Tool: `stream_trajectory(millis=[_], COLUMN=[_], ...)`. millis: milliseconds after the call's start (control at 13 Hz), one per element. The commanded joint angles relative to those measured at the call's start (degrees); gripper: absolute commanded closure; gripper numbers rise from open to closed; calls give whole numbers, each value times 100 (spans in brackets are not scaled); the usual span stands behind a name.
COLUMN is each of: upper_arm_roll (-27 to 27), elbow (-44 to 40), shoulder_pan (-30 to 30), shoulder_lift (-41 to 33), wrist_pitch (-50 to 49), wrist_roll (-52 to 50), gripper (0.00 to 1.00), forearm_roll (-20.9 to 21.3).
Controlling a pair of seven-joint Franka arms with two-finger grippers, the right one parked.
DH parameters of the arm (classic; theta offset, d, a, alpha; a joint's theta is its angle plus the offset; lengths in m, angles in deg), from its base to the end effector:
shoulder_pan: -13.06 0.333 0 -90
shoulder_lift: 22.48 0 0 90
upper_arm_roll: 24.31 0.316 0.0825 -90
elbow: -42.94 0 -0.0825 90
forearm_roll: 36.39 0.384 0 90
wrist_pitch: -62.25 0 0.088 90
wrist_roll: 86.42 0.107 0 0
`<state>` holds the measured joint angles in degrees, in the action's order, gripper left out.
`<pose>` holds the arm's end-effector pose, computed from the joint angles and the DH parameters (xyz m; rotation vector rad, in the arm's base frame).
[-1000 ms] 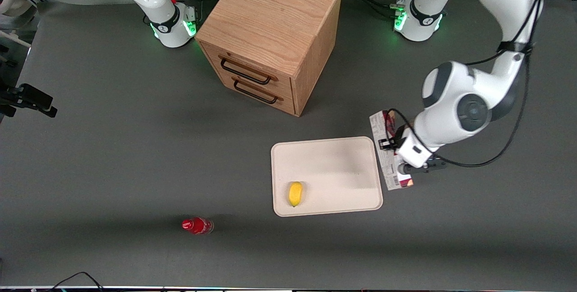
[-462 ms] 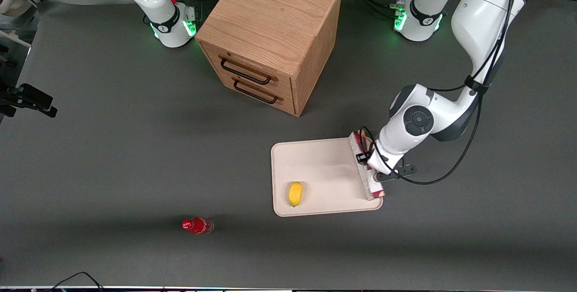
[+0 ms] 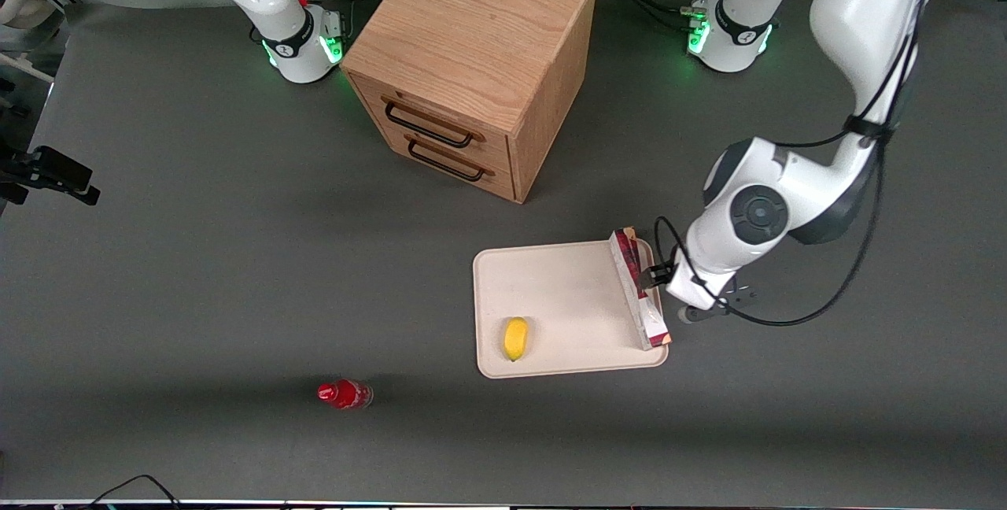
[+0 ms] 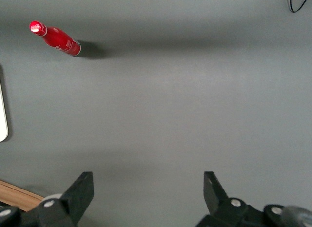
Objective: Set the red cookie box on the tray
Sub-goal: 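Open the left gripper and raise it away from the tray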
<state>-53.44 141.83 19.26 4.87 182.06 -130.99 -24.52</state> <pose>0.6174 -0.2155 0.3323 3.0857 0.4858 -0.1019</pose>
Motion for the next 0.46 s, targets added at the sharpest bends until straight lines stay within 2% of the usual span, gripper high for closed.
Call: stream_trajectory(millis=[0, 154, 308, 385], upper_arm_roll=[457, 993, 1765, 2152], elbow=[-299, -300, -274, -265], shoulder_pan=[-30, -74, -188, -241], shoulder_lift=[-859, -1553, -2317, -2669], wrist_pitch=[-1323, -2168, -3047, -3486], wrist_roll=[866, 1859, 3079, 3668], gripper=[0, 0, 0, 0], forearm_roll=[-657, -896, -1247, -1283])
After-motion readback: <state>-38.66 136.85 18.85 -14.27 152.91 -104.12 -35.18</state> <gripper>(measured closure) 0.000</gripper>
